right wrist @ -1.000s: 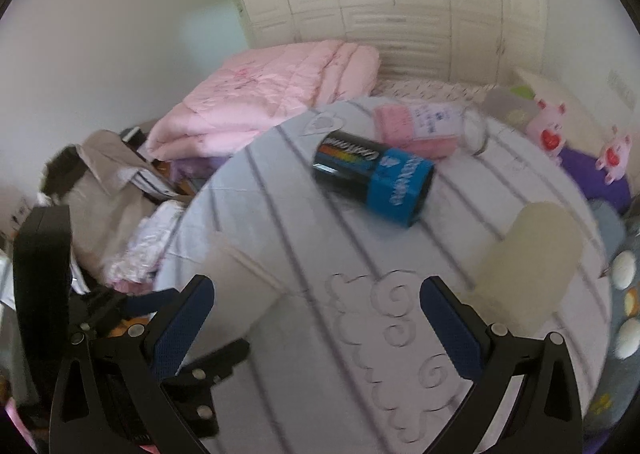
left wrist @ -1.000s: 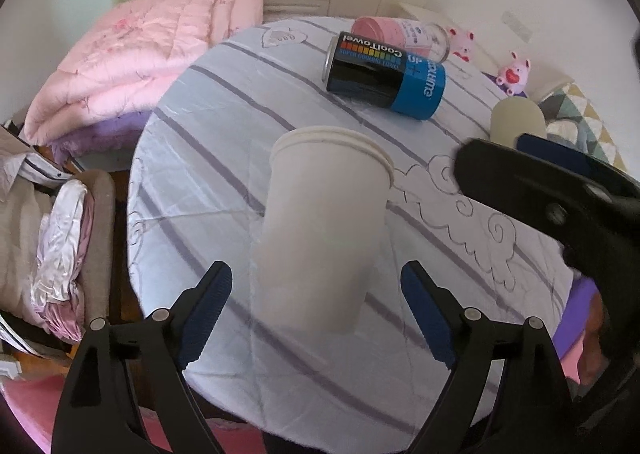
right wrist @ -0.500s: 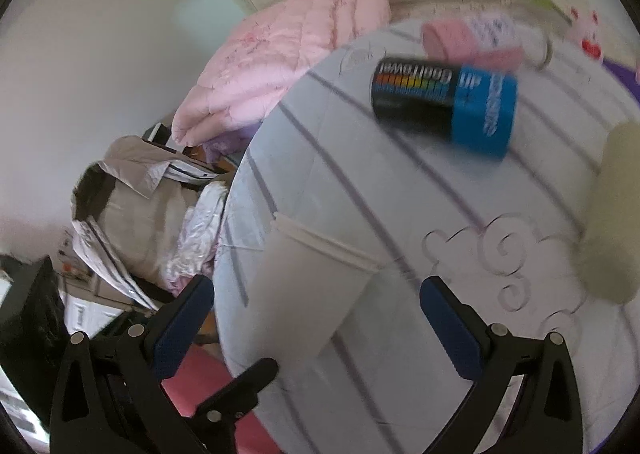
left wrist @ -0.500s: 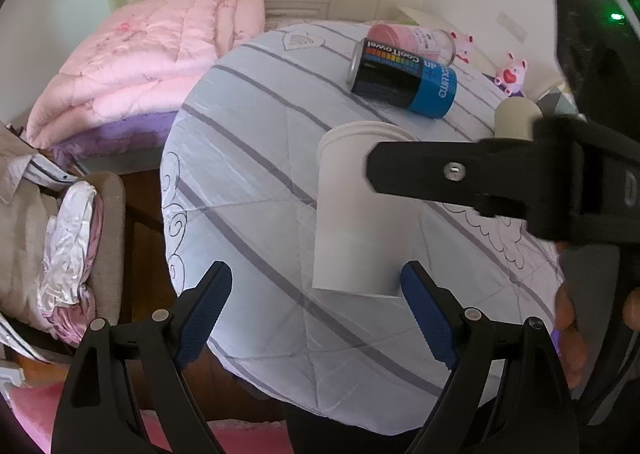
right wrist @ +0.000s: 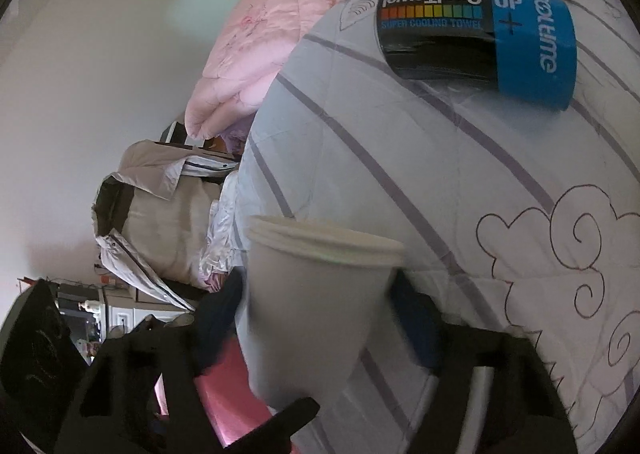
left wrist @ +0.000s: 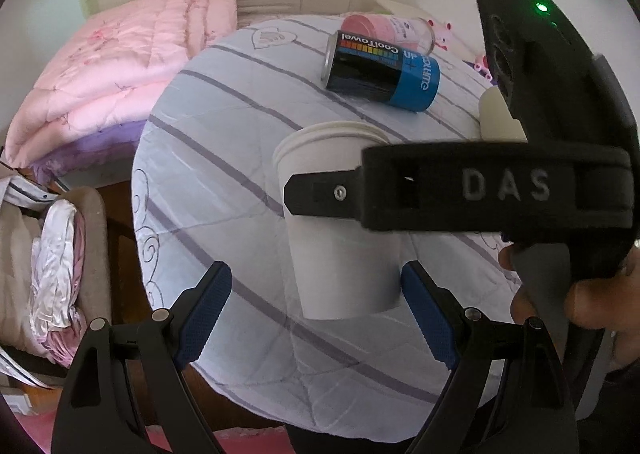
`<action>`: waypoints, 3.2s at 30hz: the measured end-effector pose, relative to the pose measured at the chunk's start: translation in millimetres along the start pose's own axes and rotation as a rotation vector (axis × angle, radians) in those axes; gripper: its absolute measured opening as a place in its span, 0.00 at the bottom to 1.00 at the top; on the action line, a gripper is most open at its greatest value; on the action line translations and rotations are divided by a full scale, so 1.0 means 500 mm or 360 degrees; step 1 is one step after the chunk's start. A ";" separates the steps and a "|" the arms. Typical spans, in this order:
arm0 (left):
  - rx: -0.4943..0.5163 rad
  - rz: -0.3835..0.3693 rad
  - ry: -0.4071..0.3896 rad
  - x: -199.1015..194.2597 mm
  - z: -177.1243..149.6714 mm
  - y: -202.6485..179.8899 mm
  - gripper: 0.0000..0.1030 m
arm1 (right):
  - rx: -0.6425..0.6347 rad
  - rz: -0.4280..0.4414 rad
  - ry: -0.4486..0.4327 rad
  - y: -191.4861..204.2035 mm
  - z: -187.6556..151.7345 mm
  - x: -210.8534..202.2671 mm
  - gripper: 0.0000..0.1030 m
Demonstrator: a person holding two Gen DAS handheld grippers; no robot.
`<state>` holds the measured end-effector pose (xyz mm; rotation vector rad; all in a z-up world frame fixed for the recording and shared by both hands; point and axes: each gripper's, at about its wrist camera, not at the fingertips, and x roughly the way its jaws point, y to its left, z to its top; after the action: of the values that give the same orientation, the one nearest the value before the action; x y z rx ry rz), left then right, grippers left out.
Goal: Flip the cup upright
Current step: 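Close the right tool on the cup while the left tool opens and releases it, then rotate the held cup with the right tool so its opening faces up, then lower the cup base-down onto the table and open the right tool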
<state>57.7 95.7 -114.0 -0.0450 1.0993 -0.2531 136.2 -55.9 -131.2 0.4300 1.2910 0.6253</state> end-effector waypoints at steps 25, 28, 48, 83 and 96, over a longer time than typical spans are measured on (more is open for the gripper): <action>-0.0107 -0.0036 -0.0052 0.037 0.054 -0.044 0.87 | -0.0569 -0.0443 -0.0534 -0.018 0.016 -0.128 0.68; -0.0158 -0.0050 -0.0042 0.047 0.058 -0.040 0.87 | -0.0570 -0.0431 -0.0536 -0.019 0.011 -0.126 0.68; -0.0036 0.0124 -0.0046 0.095 0.035 -0.100 0.87 | -0.0777 -0.0404 -0.0541 -0.018 -0.067 -0.137 0.68; 0.0253 0.0340 -0.0179 0.081 0.025 -0.182 0.88 | -0.0921 -0.0446 -0.0520 -0.023 -0.105 -0.159 0.64; 0.0281 0.0342 -0.0238 0.059 0.026 -0.203 0.88 | -0.0904 -0.0441 -0.0542 -0.028 -0.105 -0.183 0.64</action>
<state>63.6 -10.8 -117.7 0.2075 0.9214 -0.1503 73.9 -128.2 -83.7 -0.1105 0.7822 0.6205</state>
